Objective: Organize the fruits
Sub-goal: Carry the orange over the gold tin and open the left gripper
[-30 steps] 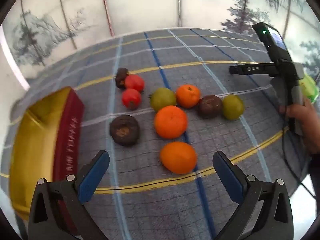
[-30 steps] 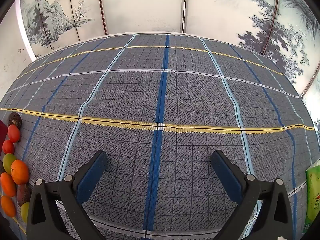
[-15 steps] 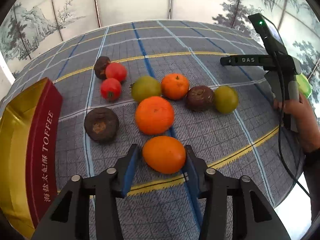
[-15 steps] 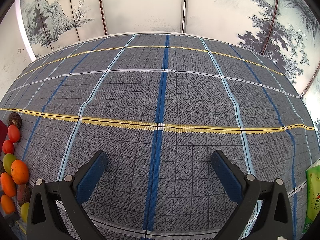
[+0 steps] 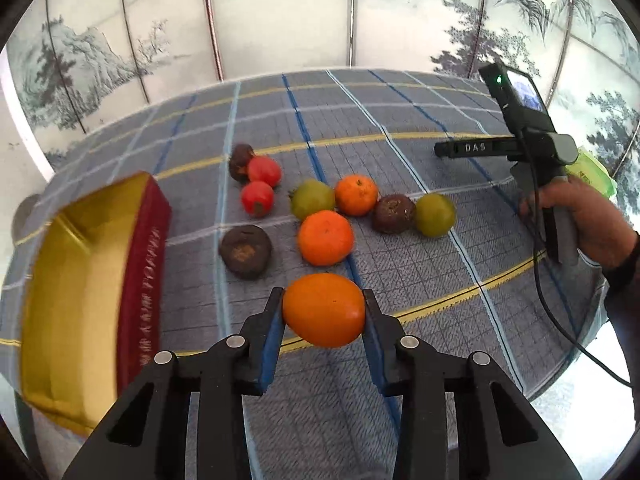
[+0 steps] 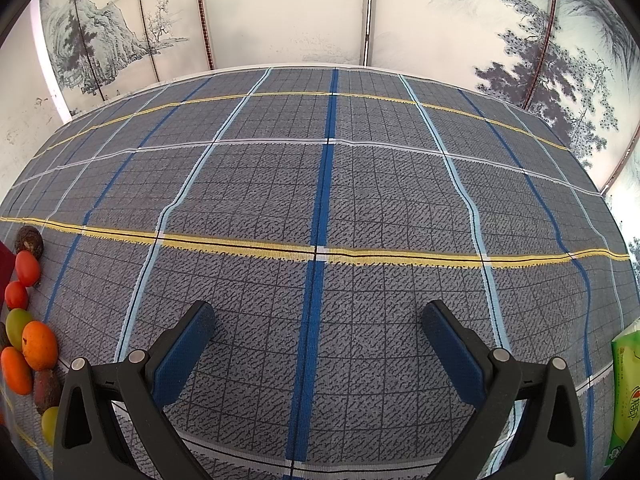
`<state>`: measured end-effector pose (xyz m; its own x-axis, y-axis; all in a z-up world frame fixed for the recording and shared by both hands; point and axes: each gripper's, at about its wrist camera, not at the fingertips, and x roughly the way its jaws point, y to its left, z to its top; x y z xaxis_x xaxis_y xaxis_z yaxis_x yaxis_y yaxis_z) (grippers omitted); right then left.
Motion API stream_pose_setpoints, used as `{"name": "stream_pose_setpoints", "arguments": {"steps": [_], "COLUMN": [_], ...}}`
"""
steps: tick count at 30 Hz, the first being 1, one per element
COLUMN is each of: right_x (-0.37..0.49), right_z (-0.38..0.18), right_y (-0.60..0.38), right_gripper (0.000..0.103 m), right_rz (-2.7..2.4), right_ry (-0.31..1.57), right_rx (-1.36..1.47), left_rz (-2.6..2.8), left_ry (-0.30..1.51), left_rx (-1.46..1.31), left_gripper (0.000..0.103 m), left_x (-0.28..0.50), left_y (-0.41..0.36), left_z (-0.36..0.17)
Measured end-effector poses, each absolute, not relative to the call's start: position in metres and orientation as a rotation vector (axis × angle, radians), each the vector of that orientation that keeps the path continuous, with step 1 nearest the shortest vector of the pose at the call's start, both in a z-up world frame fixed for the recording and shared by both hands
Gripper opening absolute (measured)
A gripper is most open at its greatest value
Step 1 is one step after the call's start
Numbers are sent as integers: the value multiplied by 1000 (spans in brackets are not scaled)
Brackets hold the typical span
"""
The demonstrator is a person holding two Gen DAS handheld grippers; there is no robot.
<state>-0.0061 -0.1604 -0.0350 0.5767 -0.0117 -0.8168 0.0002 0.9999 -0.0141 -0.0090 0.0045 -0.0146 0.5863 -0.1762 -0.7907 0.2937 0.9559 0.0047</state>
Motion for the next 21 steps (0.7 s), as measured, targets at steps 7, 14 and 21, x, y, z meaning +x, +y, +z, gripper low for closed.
{"name": "stream_pose_setpoints", "arguments": {"steps": [7,14,21], "right_x": [-7,-16,-20], "right_z": [-34,-33,-32], "right_y": [-160,-162,-164], "right_gripper": [103,103,103], "right_rz": [-4,-32,-42], "right_ry": [957,956,957], "right_rx": [-11,4,7], "left_rz": [-209,-114,3], "left_ry": [871,838,820], "left_rx": [154,166,215], "left_gripper": [38,38,38], "left_x": [-15,-11,6], "left_y": [23,62,108], "left_z": [5,19,24]}}
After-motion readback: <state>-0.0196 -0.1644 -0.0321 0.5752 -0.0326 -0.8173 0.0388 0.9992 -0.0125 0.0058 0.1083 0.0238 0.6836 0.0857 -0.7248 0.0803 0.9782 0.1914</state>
